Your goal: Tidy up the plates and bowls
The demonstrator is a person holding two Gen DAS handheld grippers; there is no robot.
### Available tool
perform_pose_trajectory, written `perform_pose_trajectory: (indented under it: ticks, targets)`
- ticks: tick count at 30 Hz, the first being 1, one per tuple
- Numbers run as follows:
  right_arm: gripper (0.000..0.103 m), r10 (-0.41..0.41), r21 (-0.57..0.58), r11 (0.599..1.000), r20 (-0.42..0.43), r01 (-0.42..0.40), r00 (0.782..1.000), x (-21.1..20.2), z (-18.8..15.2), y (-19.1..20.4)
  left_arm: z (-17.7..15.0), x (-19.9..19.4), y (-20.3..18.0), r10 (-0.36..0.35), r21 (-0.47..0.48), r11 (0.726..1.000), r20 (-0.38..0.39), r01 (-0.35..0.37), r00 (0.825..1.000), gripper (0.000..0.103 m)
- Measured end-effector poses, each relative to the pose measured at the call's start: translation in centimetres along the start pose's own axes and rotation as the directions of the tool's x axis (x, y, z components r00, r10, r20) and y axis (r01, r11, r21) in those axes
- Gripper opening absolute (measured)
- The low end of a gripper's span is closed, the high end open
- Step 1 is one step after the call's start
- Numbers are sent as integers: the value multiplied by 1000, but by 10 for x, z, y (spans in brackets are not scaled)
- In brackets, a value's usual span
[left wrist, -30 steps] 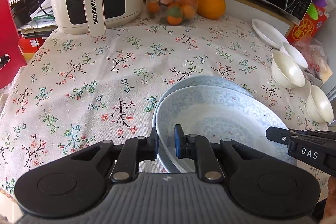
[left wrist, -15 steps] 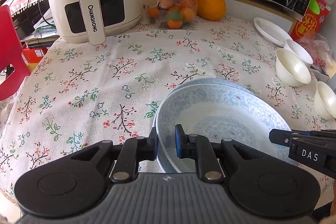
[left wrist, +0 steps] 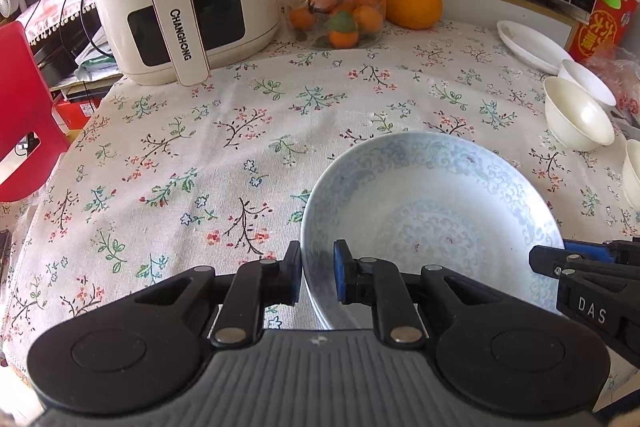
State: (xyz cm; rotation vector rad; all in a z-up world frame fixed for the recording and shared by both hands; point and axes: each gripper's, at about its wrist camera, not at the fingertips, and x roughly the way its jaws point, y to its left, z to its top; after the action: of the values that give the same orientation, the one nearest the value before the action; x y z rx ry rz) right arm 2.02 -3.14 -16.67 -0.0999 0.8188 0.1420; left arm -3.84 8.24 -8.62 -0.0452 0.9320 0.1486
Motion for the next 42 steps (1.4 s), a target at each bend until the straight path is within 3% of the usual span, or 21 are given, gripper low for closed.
perform_pose_trajectory:
  ticks: [42]
  targets:
    - [20, -79, -90, 993, 26, 81, 997, 0, -4, 15, 1, 1, 4, -10, -5, 1000, -10, 9, 1000, 15]
